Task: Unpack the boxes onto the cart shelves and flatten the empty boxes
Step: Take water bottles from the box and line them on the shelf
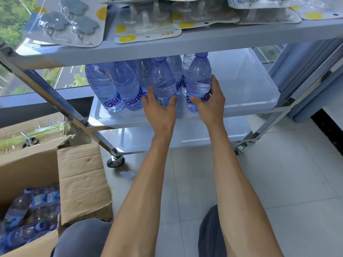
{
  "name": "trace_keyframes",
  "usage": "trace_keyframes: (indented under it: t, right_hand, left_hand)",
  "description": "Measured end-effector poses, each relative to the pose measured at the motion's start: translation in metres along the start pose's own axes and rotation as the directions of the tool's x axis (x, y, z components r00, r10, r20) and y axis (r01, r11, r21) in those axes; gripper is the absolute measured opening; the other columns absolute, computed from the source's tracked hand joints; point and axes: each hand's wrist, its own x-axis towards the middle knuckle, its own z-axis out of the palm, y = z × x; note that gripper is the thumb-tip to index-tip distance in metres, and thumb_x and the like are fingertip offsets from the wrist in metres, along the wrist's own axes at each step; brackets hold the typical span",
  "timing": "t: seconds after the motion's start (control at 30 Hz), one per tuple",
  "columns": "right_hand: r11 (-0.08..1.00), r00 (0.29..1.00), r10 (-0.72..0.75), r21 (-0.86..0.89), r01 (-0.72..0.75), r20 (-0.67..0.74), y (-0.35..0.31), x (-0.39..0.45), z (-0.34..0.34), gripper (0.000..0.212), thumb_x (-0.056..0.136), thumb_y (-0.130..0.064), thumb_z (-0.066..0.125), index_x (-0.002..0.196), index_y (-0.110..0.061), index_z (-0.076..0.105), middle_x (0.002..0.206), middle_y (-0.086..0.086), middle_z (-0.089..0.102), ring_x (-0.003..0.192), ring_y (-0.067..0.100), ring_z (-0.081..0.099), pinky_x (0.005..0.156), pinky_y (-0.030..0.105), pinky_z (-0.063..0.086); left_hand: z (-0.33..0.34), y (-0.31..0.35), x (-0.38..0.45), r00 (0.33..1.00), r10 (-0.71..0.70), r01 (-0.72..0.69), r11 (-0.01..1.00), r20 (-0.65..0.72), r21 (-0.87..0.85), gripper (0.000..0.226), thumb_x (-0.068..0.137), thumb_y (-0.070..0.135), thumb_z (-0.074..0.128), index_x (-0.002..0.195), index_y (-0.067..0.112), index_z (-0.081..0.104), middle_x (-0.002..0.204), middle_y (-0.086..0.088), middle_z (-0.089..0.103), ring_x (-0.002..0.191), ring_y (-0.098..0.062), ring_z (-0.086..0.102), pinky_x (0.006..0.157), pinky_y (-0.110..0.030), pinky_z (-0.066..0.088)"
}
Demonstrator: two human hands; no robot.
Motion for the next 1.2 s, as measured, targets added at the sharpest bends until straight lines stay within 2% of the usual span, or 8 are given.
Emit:
trace_keyframes:
  t: [0.27, 0.37, 0.47, 0.57, 0.77, 0.9, 1.07, 1.2]
  right_hand:
    - [1.000, 1.000, -0.016, 0.016, 0.016, -0.001, 0.004, 0.008, 0.009, 0.072, 0.076, -0.001, 0.076, 0.141, -0.008, 0.046, 0.126, -0.005, 0.060, 0.108, -0.004, 0.059, 0.092, 0.013, 0.048]
    - [1.000, 1.000, -0.006, 0.018, 0.007, -0.011, 0.006, 0.008, 0.013, 0.077, 0.078, 0.002, 0.074, 0.146, -0.006, 0.040, 0.133, -0.004, 0.056, 0.111, -0.009, 0.055, 0.095, 0.010, 0.044]
    - [1.000, 0.999, 0.004, 0.016, -0.003, -0.044, 0.008, 0.004, 0.017, 0.076, 0.079, 0.004, 0.072, 0.147, -0.004, 0.037, 0.138, 0.003, 0.055, 0.117, 0.004, 0.055, 0.097, 0.010, 0.043]
    - [0.999, 0.998, -0.027, -0.018, 0.027, -0.057, 0.008, 0.004, 0.018, 0.067, 0.080, 0.000, 0.073, 0.140, -0.003, 0.044, 0.134, 0.010, 0.056, 0.122, 0.019, 0.056, 0.101, 0.016, 0.045]
    - [0.999, 0.996, -0.023, -0.038, 0.020, -0.083, 0.008, 0.002, 0.018, 0.065, 0.080, -0.003, 0.075, 0.139, -0.003, 0.047, 0.131, 0.012, 0.056, 0.122, 0.021, 0.055, 0.104, 0.030, 0.046]
    - [1.000, 0.997, 0.000, -0.028, -0.002, -0.078, 0.010, 0.005, 0.018, 0.071, 0.081, -0.001, 0.074, 0.144, -0.003, 0.042, 0.137, 0.010, 0.055, 0.126, 0.020, 0.054, 0.107, 0.028, 0.044]
    - [1.000, 0.997, -0.016, 0.004, 0.016, -0.078, 0.013, 0.008, 0.017, 0.065, 0.081, 0.001, 0.073, 0.140, -0.004, 0.046, 0.133, 0.004, 0.059, 0.120, 0.012, 0.057, 0.102, 0.021, 0.047]
    - [1.000, 0.999, -0.013, 0.003, 0.014, -0.046, 0.013, 0.011, 0.017, 0.067, 0.082, 0.001, 0.072, 0.143, -0.002, 0.044, 0.137, 0.009, 0.057, 0.124, 0.018, 0.056, 0.106, 0.027, 0.046]
  left_hand:
    - [0.005, -0.001, -0.002, 0.999, 0.012, -0.012, 1.000, -0.038, -0.007, 0.078, 0.079, 0.023, 0.081, 0.146, 0.008, 0.044, 0.126, -0.014, 0.052, 0.115, -0.026, 0.054, 0.092, -0.016, 0.035]
    - [0.009, 0.001, -0.005, 0.997, -0.001, -0.003, 0.998, -0.080, -0.062, 0.066, 0.077, 0.018, 0.083, 0.134, 0.002, 0.052, 0.122, -0.013, 0.056, 0.112, -0.023, 0.054, 0.097, -0.025, 0.042]
    - [0.013, -0.002, -0.005, 0.994, 0.000, -0.009, 0.997, -0.107, -0.080, 0.055, 0.074, 0.014, 0.084, 0.119, -0.003, 0.057, 0.113, -0.014, 0.059, 0.107, -0.025, 0.055, 0.093, -0.027, 0.043]
    - [0.016, -0.006, -0.004, 0.994, 0.031, -0.037, 0.998, -0.106, -0.057, 0.055, 0.074, 0.015, 0.085, 0.119, -0.004, 0.058, 0.114, -0.018, 0.059, 0.109, -0.030, 0.054, 0.092, -0.027, 0.041]
    - [0.027, -0.004, -0.001, 0.993, 0.020, -0.030, 0.996, -0.118, -0.086, 0.057, 0.075, 0.017, 0.086, 0.121, -0.002, 0.059, 0.116, -0.019, 0.058, 0.109, -0.031, 0.055, 0.093, -0.034, 0.045]
    - [0.034, -0.002, 0.005, 0.990, -0.003, -0.003, 0.999, -0.139, -0.046, 0.058, 0.075, 0.027, 0.085, 0.124, 0.006, 0.061, 0.115, -0.014, 0.057, 0.105, -0.026, 0.056, 0.084, -0.028, 0.044]
    - [0.042, 0.000, 0.010, 0.978, -0.091, 0.100, 0.994, -0.185, 0.041, 0.057, 0.070, 0.037, 0.087, 0.110, 0.009, 0.059, 0.106, -0.007, 0.060, 0.095, -0.027, 0.060, 0.079, -0.038, 0.050]
    - [0.044, -0.002, 0.014, 0.974, -0.113, 0.127, 0.990, -0.198, 0.060, 0.057, 0.068, 0.042, 0.088, 0.104, 0.009, 0.058, 0.102, -0.006, 0.061, 0.091, -0.026, 0.061, 0.077, -0.034, 0.047]
